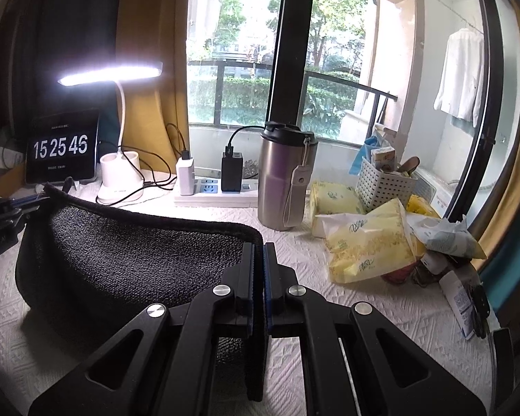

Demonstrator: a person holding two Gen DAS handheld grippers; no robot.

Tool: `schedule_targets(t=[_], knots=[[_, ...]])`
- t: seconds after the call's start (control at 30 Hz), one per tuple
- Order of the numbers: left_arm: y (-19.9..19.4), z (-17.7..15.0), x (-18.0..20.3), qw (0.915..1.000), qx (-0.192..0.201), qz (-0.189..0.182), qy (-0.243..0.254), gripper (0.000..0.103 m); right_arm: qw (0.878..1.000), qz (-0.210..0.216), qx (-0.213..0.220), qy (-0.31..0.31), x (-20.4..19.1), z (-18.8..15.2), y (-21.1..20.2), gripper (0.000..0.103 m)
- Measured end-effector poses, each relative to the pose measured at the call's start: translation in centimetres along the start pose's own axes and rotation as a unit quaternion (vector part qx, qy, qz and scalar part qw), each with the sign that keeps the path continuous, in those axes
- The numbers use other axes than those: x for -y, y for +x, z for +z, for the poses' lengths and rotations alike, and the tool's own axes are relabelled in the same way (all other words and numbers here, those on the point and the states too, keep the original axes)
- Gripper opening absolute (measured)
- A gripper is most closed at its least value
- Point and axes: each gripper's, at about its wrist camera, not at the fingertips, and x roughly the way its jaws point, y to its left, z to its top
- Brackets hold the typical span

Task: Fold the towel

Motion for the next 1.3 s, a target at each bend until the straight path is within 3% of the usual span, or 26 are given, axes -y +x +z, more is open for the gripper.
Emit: schedule_targets(t=[0.7,1.3], knots=[[5.3,0.9,-0.8,0.9999,0.001,0.016,0.004,0.009,1.0,0.009,0.001,-0.006,0.0,1.9,5.9,0.005],[13.7,-0.5,-2.3,0.9948,-0.095,0.017,-0.033,0.011,0.997,0.014,-0.07,-0.018,-0.4,0.2,14.0,0.005]])
